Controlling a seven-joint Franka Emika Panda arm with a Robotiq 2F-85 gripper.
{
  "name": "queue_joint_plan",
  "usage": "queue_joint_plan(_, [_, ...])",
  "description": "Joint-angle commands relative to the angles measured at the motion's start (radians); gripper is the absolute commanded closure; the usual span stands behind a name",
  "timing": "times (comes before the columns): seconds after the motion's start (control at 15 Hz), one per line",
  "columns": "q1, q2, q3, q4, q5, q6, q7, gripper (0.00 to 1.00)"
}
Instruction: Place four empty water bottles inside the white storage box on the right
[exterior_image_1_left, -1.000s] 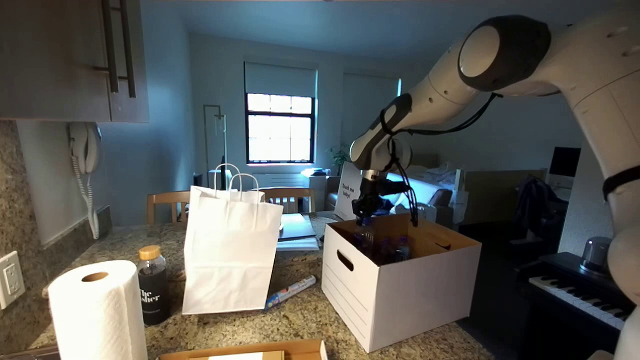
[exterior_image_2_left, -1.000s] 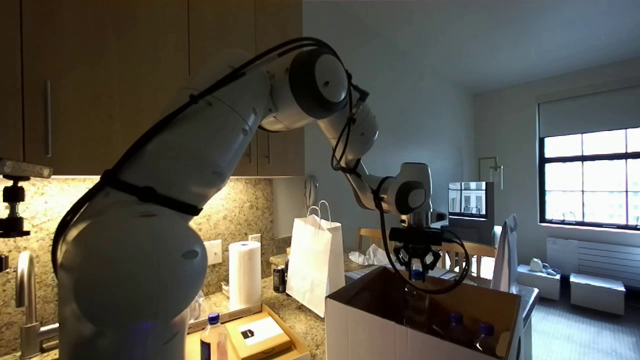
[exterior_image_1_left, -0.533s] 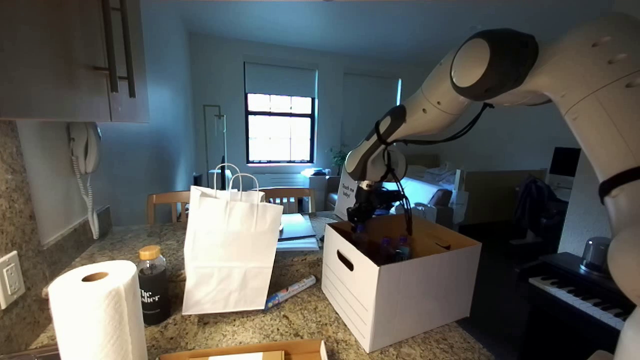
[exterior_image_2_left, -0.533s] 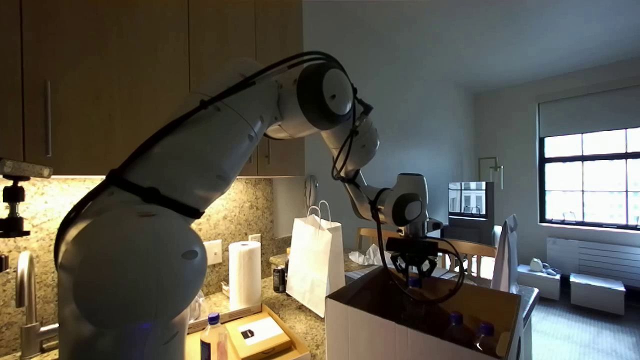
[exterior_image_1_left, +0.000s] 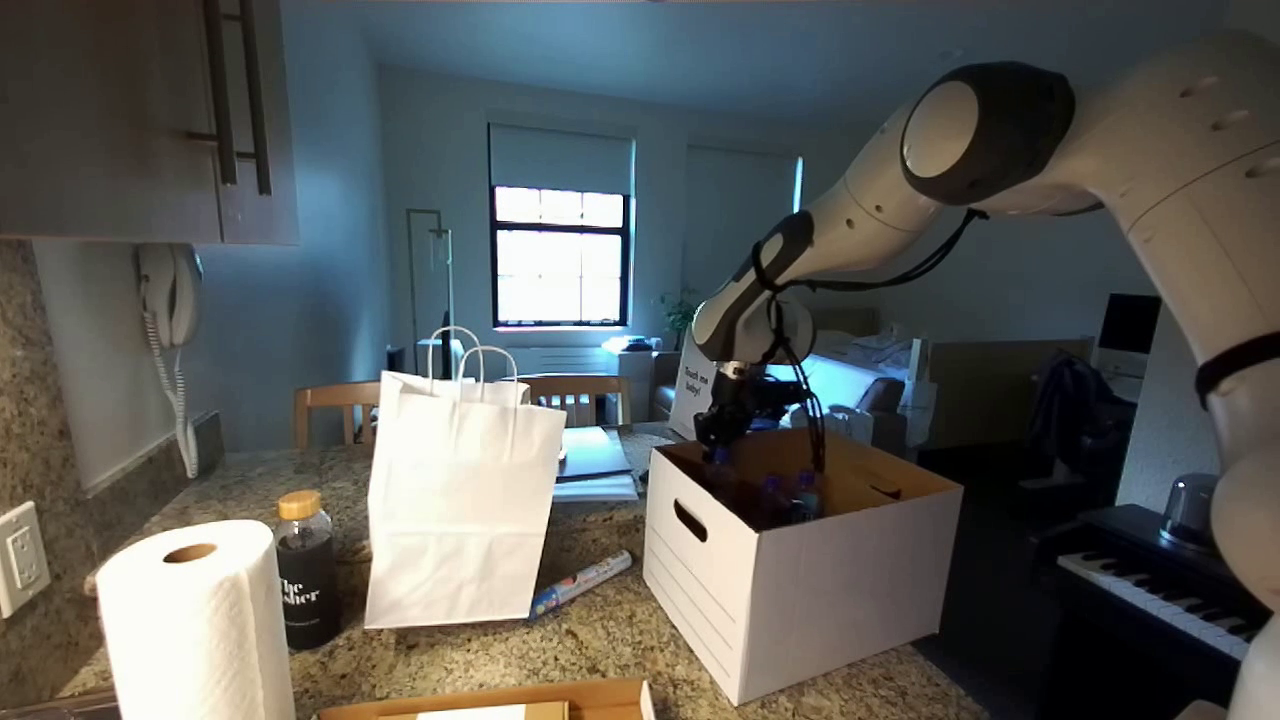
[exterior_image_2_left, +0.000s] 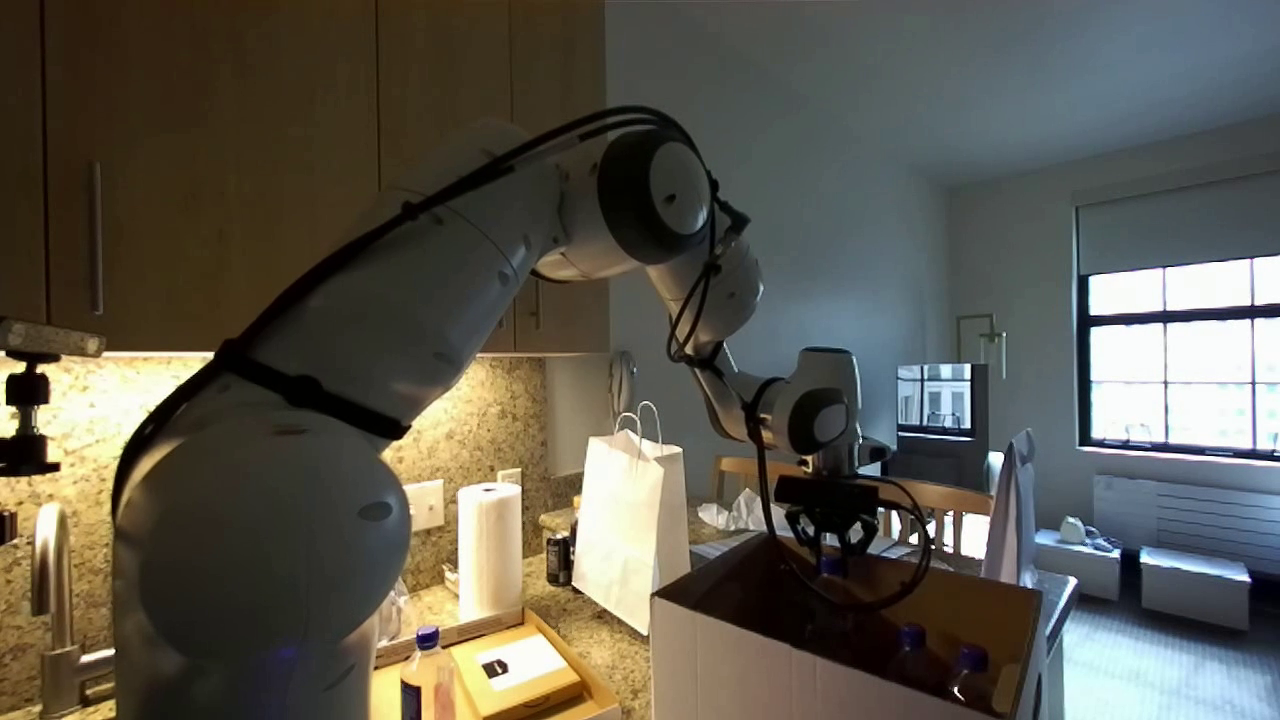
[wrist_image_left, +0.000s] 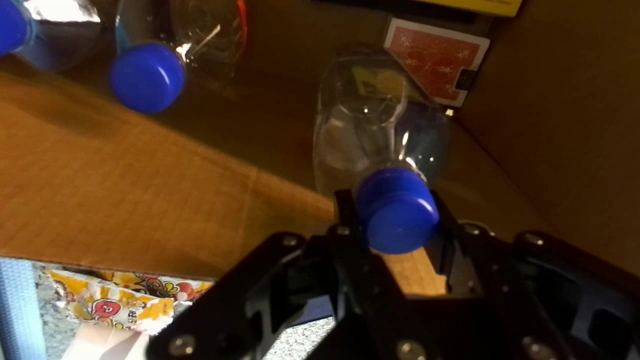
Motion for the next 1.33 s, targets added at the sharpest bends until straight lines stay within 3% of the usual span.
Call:
queue_joint_plan(0.0, [-0.032, 0.016, 0.021, 0.021, 0.013, 0.042, 0.011, 0.90])
queue_joint_plan(1.07, [-0.014, 0.038, 0.103, 0.025, 0.021, 0.066, -0.008, 0.88])
queue_joint_plan(1.27, [-0.023, 0.032, 0.141, 0.002, 0.043, 0.137, -0.023, 0.88])
